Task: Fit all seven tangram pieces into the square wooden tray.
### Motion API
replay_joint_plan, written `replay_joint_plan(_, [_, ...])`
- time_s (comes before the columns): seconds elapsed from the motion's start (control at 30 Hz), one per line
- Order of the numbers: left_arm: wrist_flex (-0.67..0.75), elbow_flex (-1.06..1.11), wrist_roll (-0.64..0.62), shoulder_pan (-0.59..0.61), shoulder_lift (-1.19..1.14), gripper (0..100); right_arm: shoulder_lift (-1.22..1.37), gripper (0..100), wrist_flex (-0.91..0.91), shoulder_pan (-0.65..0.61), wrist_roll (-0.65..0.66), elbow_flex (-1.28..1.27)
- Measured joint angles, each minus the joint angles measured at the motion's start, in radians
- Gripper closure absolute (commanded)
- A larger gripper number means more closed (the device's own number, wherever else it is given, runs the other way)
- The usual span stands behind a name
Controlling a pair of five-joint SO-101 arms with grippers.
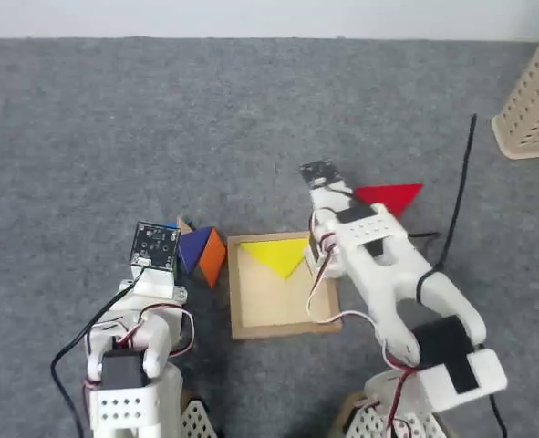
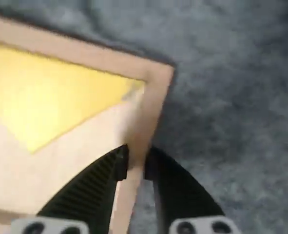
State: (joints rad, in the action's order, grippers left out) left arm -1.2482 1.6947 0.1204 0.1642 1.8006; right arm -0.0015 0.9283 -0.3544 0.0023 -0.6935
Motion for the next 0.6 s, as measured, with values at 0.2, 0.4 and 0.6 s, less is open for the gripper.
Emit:
replay_joint_plan(0.2, [0.000,0.000,0.000,0.000,0.000,99,0.006,96.5,0.000,0.141,-0.072,0.021])
replay_joint_plan(0.4, [0.000,0.000,0.000,0.000,0.000,99,0.012,93.5,0.000,0.203,-0.095,0.028])
replay_joint_plan(0.6, [0.000,0.000,0.000,0.000,0.000,99,0.012,77.0,0.060,0.164,-0.069,0.063])
